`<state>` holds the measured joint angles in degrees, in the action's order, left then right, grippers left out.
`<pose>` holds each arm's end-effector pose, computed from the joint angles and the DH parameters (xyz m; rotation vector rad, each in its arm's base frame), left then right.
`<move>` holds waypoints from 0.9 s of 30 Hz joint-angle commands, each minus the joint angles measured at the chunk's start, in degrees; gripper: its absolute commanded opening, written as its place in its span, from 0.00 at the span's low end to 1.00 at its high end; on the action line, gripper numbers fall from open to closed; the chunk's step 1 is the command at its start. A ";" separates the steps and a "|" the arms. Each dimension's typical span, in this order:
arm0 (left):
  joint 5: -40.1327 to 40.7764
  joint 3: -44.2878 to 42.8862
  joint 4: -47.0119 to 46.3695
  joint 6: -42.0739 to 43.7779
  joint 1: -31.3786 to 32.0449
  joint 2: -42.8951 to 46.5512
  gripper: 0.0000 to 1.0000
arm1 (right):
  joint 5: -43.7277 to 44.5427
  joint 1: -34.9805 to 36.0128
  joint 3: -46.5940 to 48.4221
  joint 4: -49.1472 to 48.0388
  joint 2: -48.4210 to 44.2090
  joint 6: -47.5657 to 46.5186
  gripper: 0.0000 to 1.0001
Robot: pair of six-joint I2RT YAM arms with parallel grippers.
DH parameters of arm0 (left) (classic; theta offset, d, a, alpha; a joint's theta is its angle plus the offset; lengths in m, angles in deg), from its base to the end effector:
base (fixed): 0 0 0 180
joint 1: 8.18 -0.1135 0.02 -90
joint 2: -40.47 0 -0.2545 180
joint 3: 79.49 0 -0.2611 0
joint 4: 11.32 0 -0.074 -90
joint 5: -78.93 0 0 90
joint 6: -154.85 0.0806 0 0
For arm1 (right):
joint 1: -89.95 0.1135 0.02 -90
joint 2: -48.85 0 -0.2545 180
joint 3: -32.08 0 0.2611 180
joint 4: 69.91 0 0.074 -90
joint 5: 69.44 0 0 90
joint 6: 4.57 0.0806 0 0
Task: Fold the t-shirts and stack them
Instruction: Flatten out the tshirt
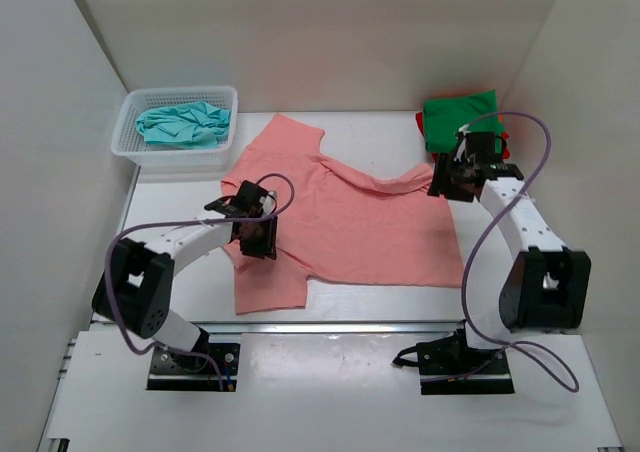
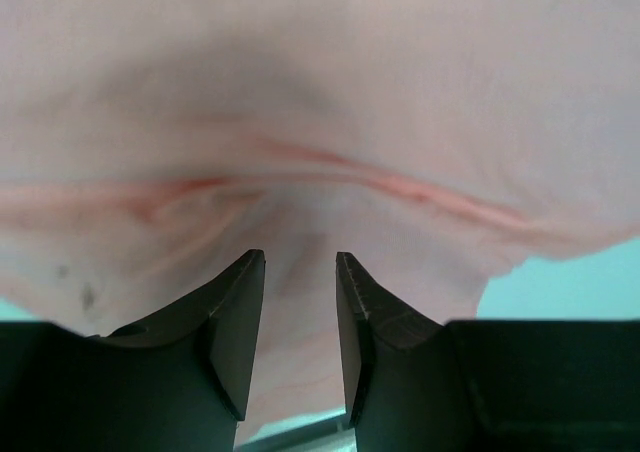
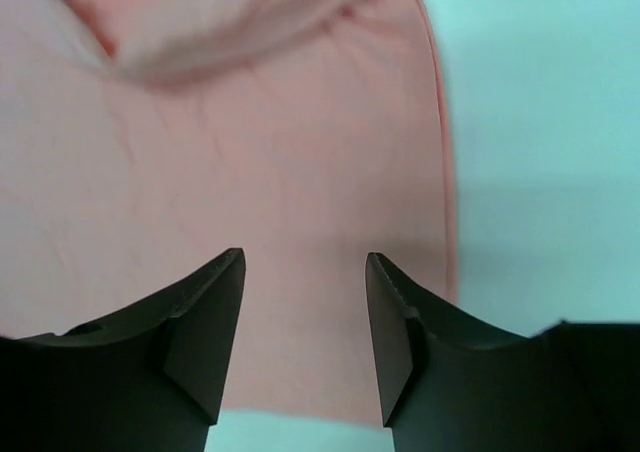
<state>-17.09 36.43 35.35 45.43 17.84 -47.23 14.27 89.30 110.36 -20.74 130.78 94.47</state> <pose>0.2668 -0.1396 0.1181 0.1898 2.8401 -0.3290 0.3381 0.0050 0.2261 0.1648 2.4902 0.1981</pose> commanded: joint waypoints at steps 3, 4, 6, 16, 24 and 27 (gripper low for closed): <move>-1.62 4.81 3.35 1.14 -1.32 10.17 0.46 | -5.13 0.47 6.11 -13.19 14.47 5.98 0.51; -1.71 5.25 3.96 1.14 -2.11 10.88 0.45 | -6.10 0.21 7.42 -14.07 17.27 7.12 0.52; -1.80 5.70 4.49 1.57 -2.11 13.60 0.45 | -6.81 1.68 9.18 -16.45 21.05 7.75 0.53; -2.15 6.67 5.37 2.81 -4.05 16.24 0.44 | -10.68 1.35 22.46 -20.32 34.61 13.37 0.59; -2.94 8.24 4.06 3.25 -4.49 15.63 0.44 | -14.02 0.73 19.28 -25.52 33.55 17.59 0.58; -2.68 7.98 4.67 3.60 -4.40 15.45 0.44 | -10.78 1.17 25.88 -19.54 38.21 14.79 0.61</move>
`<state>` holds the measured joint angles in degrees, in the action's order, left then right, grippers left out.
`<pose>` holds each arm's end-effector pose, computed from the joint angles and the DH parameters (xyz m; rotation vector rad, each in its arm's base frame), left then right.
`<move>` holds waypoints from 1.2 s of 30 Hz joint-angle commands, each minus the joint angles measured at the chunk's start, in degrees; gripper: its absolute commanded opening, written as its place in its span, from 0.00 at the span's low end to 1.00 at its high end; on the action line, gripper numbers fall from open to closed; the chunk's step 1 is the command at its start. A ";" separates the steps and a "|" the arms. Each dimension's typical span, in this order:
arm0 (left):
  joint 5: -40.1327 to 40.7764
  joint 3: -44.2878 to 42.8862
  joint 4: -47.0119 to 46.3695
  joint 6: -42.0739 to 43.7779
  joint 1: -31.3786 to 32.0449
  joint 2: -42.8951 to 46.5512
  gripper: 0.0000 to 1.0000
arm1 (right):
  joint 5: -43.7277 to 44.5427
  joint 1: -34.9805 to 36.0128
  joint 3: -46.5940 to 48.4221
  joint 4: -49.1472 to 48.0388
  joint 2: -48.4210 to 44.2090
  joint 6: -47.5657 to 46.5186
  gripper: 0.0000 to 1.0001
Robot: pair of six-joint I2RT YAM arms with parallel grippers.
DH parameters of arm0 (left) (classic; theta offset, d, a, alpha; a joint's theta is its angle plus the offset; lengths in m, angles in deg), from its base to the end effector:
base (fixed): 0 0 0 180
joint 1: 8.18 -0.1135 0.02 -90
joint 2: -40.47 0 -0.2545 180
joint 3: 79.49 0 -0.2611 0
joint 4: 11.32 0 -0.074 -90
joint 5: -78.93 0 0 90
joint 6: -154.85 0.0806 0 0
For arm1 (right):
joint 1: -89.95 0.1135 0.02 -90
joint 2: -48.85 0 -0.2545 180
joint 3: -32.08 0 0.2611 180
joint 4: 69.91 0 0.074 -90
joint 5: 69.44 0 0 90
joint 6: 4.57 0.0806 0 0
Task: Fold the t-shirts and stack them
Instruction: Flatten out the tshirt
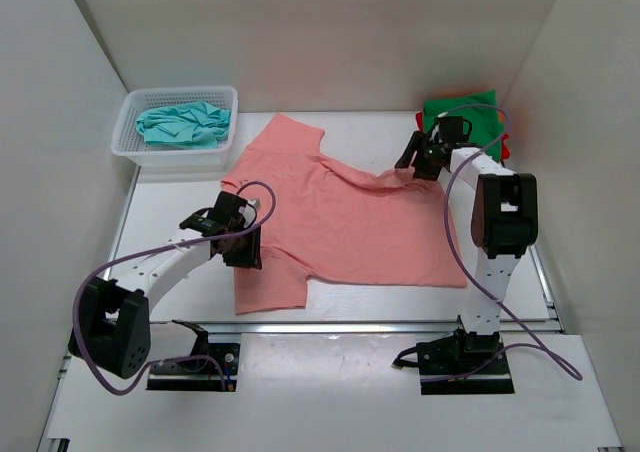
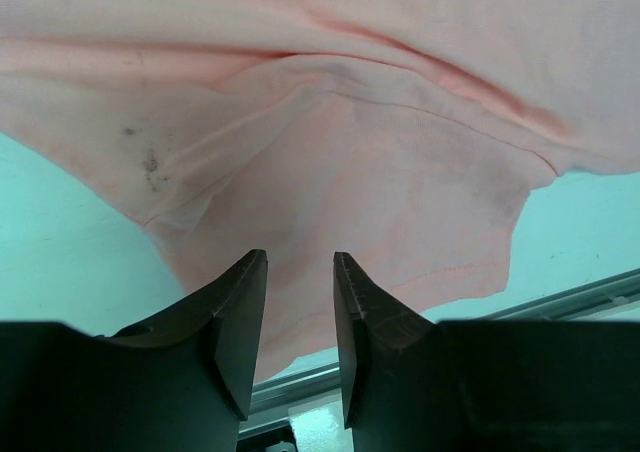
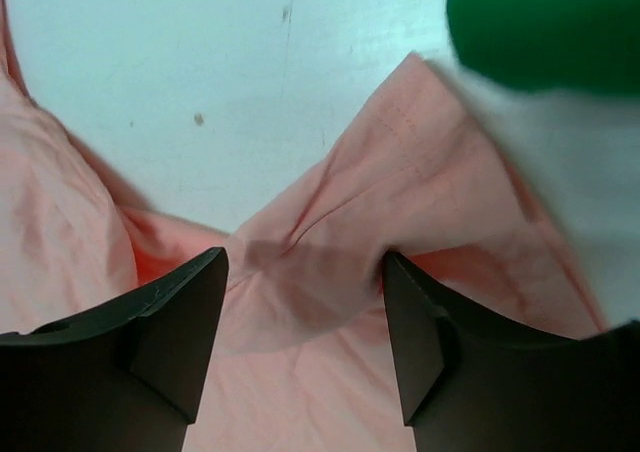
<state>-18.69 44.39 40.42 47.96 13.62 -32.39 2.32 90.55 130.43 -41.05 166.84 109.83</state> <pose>0.2295 -0.1033 0.1383 0.1559 2.8056 -0.3534 0.4848 0.0303 0.1377 0.3578 2.4176 0.5824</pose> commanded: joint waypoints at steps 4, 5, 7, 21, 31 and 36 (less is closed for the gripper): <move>-1.34 0.38 -0.40 1.07 -1.41 1.23 0.45 | 13.10 4.04 4.42 0.25 -1.18 -5.14 0.57; -1.35 0.46 -0.66 1.06 -1.50 1.23 0.44 | 15.23 5.28 3.02 -0.01 -2.49 -6.81 0.57; -1.17 0.55 -0.49 1.15 -1.24 1.06 0.44 | 19.81 6.77 1.17 -1.94 -3.65 -8.92 0.54; -0.91 0.64 -0.22 2.47 -2.20 0.88 0.44 | 13.41 4.06 17.31 8.39 12.95 -14.03 0.21; -1.35 -0.06 -0.23 2.91 -2.47 -0.61 0.45 | 26.14 3.71 45.63 22.41 28.25 -13.86 0.40; -0.73 -0.50 0.48 3.43 -2.38 -0.97 0.45 | 26.68 3.35 43.18 14.49 25.36 -14.82 0.41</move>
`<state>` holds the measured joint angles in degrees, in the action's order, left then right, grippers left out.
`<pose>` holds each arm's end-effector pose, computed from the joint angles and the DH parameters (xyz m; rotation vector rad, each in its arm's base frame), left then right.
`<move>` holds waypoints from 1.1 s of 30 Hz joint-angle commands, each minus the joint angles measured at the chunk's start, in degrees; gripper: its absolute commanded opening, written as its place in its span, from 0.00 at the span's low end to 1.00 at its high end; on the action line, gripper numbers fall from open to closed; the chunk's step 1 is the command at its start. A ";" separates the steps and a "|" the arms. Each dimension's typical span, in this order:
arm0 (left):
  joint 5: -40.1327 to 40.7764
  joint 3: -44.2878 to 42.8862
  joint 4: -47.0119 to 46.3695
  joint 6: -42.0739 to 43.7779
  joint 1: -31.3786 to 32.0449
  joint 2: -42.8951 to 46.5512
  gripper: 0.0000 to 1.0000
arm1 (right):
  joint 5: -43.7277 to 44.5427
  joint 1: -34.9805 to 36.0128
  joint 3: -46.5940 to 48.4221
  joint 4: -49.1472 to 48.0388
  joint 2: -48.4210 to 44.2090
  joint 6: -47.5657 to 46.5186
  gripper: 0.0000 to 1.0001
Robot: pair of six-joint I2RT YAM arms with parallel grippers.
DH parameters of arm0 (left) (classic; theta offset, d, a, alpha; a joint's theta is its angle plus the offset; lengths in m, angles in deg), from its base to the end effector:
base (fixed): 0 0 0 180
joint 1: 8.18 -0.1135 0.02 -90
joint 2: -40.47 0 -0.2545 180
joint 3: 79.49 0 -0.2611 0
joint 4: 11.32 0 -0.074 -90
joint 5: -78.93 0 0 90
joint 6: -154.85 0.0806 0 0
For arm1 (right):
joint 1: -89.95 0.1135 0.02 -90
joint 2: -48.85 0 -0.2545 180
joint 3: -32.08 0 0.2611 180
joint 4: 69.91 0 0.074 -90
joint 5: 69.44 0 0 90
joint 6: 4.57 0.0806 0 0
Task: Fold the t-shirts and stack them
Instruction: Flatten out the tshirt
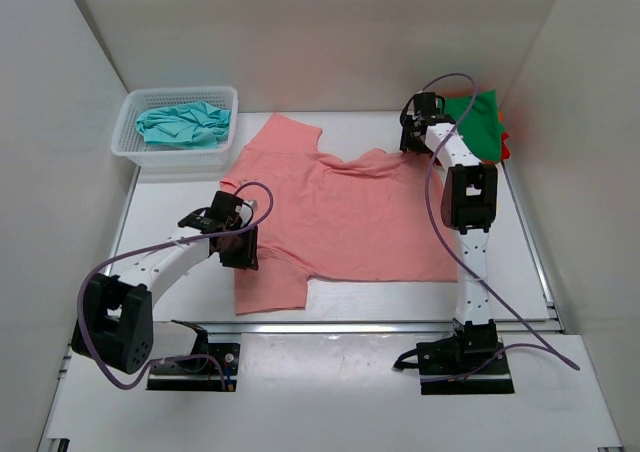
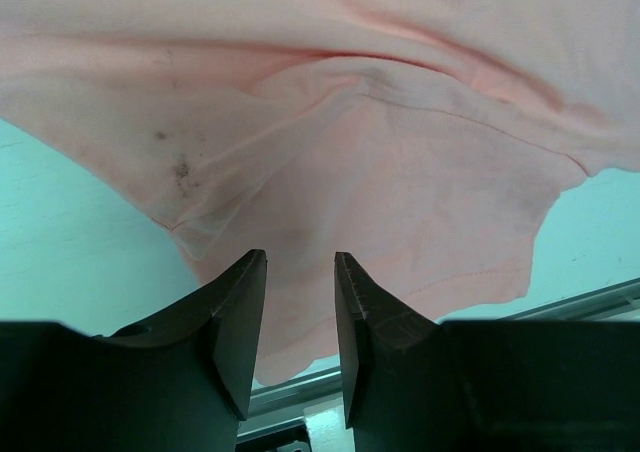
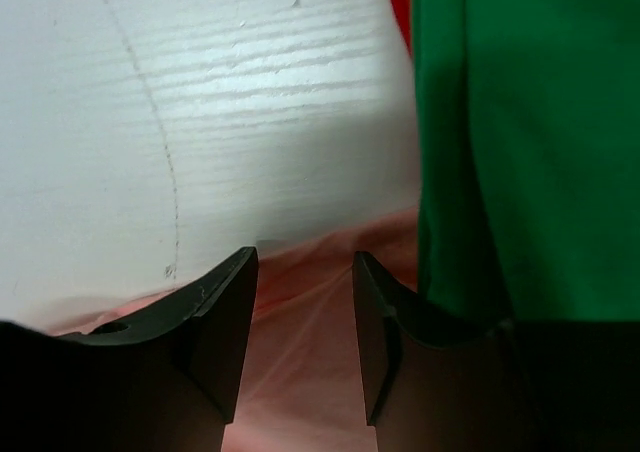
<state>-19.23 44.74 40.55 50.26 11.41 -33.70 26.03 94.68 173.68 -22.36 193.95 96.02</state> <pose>0.2319 -0.0947 0.1312 0.1588 2.8306 -0.3381 0.5849 0.0407 0.1232 0.1670 2.4505 -0.0005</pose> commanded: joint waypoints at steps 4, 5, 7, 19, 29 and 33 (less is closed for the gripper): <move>0.60 -1.03 0.79 0.79 -1.40 1.31 0.45 | 4.46 -0.69 -1.13 -9.20 -4.81 -3.89 0.42; 0.60 -0.94 0.79 0.88 -1.31 2.01 0.46 | 3.15 -0.25 -2.00 -12.08 -5.61 -4.95 0.42; 0.87 -1.38 0.61 0.88 -1.58 2.80 0.47 | 0.61 0.10 -4.38 -15.17 -9.02 -7.33 0.43; 2.01 -2.43 8.35 -0.34 1.31 10.71 0.54 | 3.41 3.88 -30.20 -7.20 -39.43 -3.49 0.57; 4.02 2.66 12.13 -11.32 6.96 17.21 0.60 | -3.09 -0.86 -74.84 -3.05 -71.94 5.22 0.56; 5.78 6.00 10.20 -17.99 5.45 21.60 0.60 | -4.24 -1.57 -82.24 -4.28 -80.65 8.65 0.55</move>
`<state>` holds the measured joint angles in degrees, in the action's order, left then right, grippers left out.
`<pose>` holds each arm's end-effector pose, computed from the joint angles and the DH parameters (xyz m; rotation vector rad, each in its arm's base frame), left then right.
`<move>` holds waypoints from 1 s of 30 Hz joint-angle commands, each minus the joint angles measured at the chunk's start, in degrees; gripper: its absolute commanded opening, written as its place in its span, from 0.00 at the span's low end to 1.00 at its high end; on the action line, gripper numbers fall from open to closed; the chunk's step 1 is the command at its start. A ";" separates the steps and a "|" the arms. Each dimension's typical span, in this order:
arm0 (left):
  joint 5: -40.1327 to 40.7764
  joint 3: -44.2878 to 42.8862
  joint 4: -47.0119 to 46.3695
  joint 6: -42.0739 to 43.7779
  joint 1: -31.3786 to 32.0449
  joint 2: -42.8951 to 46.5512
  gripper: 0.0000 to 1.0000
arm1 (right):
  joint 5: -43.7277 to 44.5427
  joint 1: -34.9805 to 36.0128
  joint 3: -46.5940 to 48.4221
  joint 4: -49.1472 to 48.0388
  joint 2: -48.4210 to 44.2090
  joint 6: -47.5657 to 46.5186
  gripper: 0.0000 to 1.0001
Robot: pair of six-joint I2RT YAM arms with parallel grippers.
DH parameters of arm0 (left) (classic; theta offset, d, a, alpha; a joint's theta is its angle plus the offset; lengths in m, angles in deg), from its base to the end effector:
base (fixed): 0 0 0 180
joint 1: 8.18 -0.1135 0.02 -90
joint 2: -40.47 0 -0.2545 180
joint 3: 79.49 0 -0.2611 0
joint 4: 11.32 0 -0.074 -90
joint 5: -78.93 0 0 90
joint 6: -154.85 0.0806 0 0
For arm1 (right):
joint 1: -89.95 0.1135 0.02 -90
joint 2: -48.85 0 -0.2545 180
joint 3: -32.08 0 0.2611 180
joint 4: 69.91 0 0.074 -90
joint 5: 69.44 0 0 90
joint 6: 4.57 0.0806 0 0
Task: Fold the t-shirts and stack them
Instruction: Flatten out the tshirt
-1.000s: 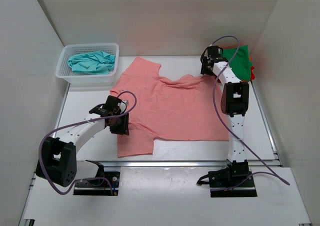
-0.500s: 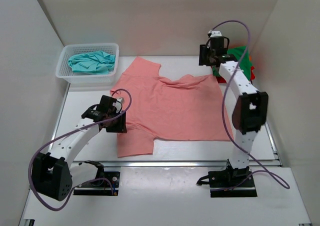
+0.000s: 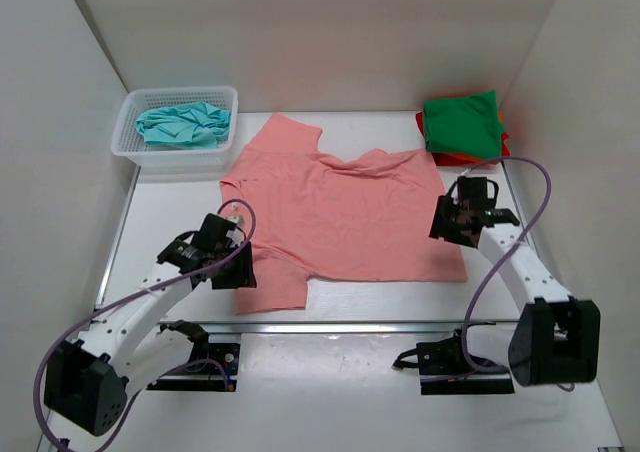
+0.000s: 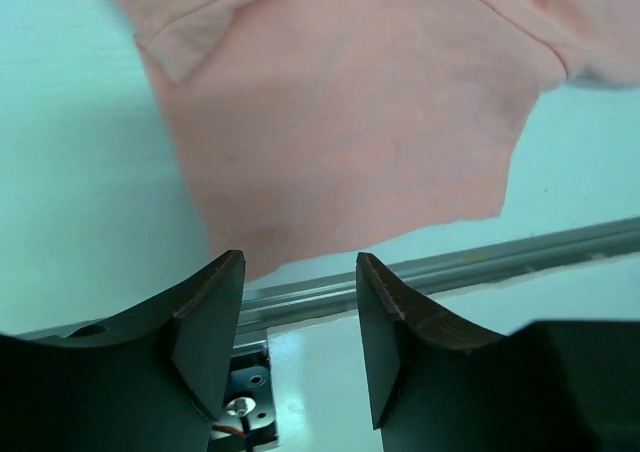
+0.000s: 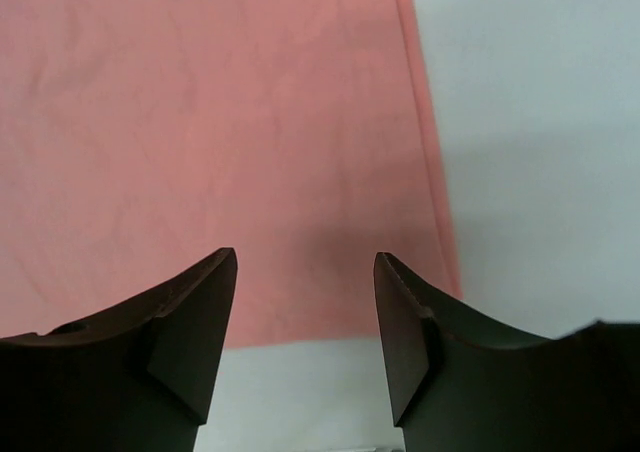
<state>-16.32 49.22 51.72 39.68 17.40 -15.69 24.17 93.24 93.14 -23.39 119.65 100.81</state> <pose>0.1740 -0.0915 0.1598 0.0352 2.8109 -0.3516 0.2793 0.0110 0.1812 0.2928 2.5335 0.0461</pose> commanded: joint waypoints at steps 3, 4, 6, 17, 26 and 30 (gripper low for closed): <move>3.84 6.16 -3.43 -13.82 0.43 6.75 0.61 | -2.74 -0.65 -3.73 -4.32 -9.53 4.57 0.55; 4.98 7.40 -3.87 -15.25 0.87 7.20 0.64 | -4.74 -0.74 -4.08 -4.23 -9.98 4.57 0.55; 5.17 12.75 -5.46 -18.85 -0.44 9.48 0.69 | -6.07 -1.61 -5.13 -4.93 -10.42 4.05 0.56; 17.65 11.90 -10.11 -24.76 0.08 4.32 0.74 | -10.38 -8.56 -8.92 -7.39 -12.71 0.27 0.60; 17.12 13.48 -19.25 -23.00 0.78 -4.13 0.69 | -7.40 -10.67 -9.01 -5.37 -9.11 -3.60 0.65; 14.93 13.39 -19.61 -19.58 1.31 -8.16 0.45 | -6.78 -11.03 -8.92 -4.23 -8.06 -4.56 0.66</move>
<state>0.29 61.13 32.97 17.76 18.14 -20.91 15.85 82.68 84.05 -27.78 111.04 97.83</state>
